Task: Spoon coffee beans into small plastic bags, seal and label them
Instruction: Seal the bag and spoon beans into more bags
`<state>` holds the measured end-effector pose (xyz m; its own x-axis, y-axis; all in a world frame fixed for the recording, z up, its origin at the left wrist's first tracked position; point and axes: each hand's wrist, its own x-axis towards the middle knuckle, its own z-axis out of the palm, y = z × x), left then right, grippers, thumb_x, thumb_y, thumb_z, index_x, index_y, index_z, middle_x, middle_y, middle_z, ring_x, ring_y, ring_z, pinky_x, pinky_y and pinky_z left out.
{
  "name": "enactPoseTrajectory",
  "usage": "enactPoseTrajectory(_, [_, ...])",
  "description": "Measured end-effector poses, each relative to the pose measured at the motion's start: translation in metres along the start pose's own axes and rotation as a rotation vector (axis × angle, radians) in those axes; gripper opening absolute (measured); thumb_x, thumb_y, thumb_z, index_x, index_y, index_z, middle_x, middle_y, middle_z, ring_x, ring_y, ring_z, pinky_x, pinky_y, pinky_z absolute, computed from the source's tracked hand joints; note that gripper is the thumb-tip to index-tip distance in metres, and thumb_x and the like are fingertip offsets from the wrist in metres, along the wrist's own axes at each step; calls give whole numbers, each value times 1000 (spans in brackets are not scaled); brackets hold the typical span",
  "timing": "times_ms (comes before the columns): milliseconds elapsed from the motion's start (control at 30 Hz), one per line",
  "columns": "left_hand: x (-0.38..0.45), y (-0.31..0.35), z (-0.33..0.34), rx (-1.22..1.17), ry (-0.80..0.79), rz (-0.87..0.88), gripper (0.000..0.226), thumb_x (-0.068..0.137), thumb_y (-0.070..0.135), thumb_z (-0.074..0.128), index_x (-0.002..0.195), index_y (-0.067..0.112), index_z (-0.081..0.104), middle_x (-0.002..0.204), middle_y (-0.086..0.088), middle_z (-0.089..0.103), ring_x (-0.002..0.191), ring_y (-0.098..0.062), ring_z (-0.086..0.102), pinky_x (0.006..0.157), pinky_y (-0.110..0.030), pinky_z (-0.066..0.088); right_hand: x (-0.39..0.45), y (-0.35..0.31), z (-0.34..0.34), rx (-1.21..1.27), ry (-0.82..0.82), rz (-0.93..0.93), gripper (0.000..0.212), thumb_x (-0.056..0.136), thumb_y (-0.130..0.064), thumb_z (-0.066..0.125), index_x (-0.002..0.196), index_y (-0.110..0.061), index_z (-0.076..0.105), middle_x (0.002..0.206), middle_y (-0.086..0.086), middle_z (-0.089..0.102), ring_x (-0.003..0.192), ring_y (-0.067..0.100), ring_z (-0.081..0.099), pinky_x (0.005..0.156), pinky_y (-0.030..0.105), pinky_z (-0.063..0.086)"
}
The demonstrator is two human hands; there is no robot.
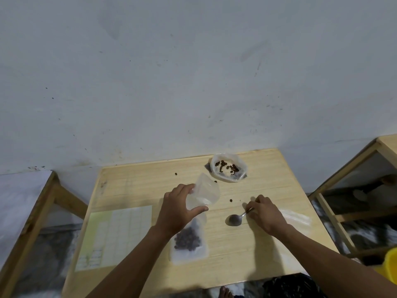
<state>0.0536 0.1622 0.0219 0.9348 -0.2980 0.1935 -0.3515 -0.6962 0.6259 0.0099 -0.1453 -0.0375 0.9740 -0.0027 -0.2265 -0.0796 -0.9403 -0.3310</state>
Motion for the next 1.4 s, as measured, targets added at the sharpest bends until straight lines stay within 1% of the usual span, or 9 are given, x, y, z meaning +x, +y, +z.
enactPoseTrajectory(267, [1, -4, 4, 61, 0, -24, 79, 67, 72, 68, 128, 21, 58, 117, 7, 64, 99, -8, 58, 89, -37, 53, 3, -6, -3, -171, -127, -33, 11, 91, -27, 50, 99, -28, 58, 102, -7, 49, 104, 20, 43, 78, 32, 29])
enactPoseTrajectory(400, [4, -11, 5, 125, 8, -32, 77, 70, 67, 71, 128, 19, 58, 117, 5, 65, 97, -11, 58, 86, -35, 52, 3, -11, -7, 250, -188, -26, 17, 89, -11, 48, 86, -26, 54, 89, -5, 58, 85, 18, 53, 81, 38, 41])
enactPoseTrajectory(467, [6, -15, 5, 154, 17, -36, 76, 71, 66, 71, 127, 17, 59, 116, 4, 65, 96, -14, 60, 84, -35, 52, 4, -13, -13, 454, -86, -14, 21, 90, -4, 51, 82, -23, 55, 83, -2, 60, 72, 13, 50, 71, 34, 42])
enactPoseTrajectory(600, [16, -20, 5, 208, 39, -31, 77, 70, 72, 61, 122, 15, 61, 110, 2, 66, 91, -20, 62, 77, -39, 53, 16, -18, -38, 561, 148, 75, 17, 88, -3, 57, 93, -18, 60, 76, 1, 58, 60, 10, 46, 57, 23, 38])
enactPoseTrajectory(700, [28, -23, 7, 236, 57, -19, 77, 71, 74, 59, 122, 16, 61, 111, 2, 66, 92, -20, 62, 77, -39, 52, 32, -16, -63, 582, 185, 147, 31, 81, 4, 57, 102, -18, 61, 78, 7, 61, 66, 22, 55, 61, 33, 45])
enactPoseTrajectory(833, [47, -20, 9, 220, 32, -12, 79, 70, 75, 54, 124, 18, 60, 116, 5, 63, 100, -18, 60, 84, -37, 45, 51, -16, -91, 769, 352, 209, 19, 86, -2, 58, 100, -14, 62, 79, 8, 67, 67, 26, 69, 68, 37, 56])
enactPoseTrajectory(1000, [74, -12, 13, 196, -109, 9, 83, 63, 78, 49, 125, 23, 56, 119, 10, 57, 111, -13, 54, 91, -30, 34, 73, -22, -98, 1118, 477, 271, 13, 93, -3, 55, 96, 0, 67, 86, 7, 65, 69, 21, 64, 79, 38, 58])
enactPoseTrajectory(1267, [120, -12, 30, 175, -422, 114, 78, 70, 68, 67, 133, 25, 48, 138, 15, 48, 124, -11, 49, 103, -36, 37, 92, -36, -59, 1197, 590, 339, 25, 96, -10, 50, 112, -19, 68, 89, 6, 72, 89, 22, 72, 86, 37, 56])
enactPoseTrajectory(1400, [136, -11, 42, 215, -648, 195, 82, 72, 63, 72, 139, 26, 43, 157, 14, 30, 141, -10, 35, 112, -35, 34, 99, -42, -43, 1317, 555, 350, 26, 100, -11, 49, 113, -20, 69, 96, 2, 73, 98, 18, 71, 92, 35, 53])
